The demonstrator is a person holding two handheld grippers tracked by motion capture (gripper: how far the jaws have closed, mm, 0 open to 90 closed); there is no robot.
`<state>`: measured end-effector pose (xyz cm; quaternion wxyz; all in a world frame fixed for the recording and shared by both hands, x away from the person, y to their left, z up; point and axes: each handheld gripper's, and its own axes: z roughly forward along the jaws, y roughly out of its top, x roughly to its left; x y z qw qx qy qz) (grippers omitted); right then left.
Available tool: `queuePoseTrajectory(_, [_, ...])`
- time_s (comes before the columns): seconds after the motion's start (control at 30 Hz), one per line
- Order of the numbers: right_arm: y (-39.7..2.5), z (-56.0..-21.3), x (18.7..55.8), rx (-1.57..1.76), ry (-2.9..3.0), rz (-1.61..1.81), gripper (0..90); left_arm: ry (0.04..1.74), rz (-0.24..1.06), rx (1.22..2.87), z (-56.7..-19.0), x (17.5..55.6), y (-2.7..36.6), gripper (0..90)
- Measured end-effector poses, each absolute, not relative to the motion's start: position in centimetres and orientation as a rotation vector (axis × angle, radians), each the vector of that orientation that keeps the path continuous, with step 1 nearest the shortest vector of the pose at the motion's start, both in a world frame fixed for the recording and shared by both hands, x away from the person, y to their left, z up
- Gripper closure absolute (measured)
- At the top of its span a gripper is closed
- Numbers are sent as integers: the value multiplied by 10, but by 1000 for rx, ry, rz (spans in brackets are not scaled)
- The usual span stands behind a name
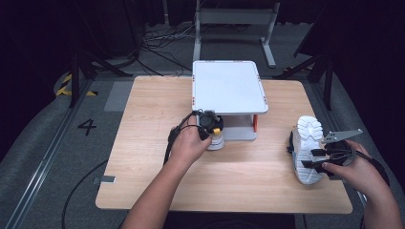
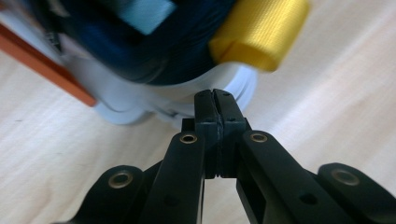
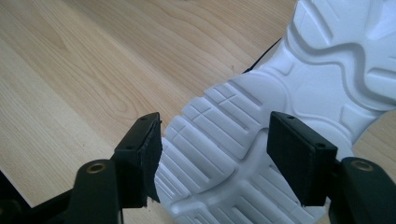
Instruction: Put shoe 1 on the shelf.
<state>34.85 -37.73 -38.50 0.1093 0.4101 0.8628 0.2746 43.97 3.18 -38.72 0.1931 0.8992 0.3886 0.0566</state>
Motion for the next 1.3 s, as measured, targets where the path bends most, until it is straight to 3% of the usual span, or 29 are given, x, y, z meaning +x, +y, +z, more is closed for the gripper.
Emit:
queuePoseTrajectory(0.13, [-379,-385,347,1202,2536,808,365,1058,161,2528,-384,433,30,880])
queuePoseTrajectory(0.3, [-378,-384,347,1198,2534,803,365,869,188,2489,-377,421,20,822])
queuePoseTrajectory(0.5, [-375,-384,348,1186,2542,805,365,900,240,2559,-392,427,15,837])
queuePoseTrajectory(0.6, [-375,-385,349,1179,2543,800,366,913,248,2515,-400,430,13,822])
queuePoseTrajectory(0.77, [-374,-384,348,1163,2540,806,366,895,386,2518,-408,434,11,801])
queuePoseTrajectory(0.8, [-374,-384,347,1163,2539,809,366,878,465,2536,-411,434,10,769])
queuePoseTrajectory(0.9, [-374,-383,347,1163,2536,813,367,856,525,2537,-414,434,11,731])
queuePoseTrajectory(1.1, [-376,-382,346,1170,2523,815,366,886,535,2510,-414,433,14,692])
queuePoseTrajectory(1.2, [-375,-383,347,1165,2530,816,366,882,547,2468,-421,433,12,579])
queuePoseTrajectory(1.3, [-374,-383,347,1168,2532,818,366,853,599,2468,-427,434,10,555])
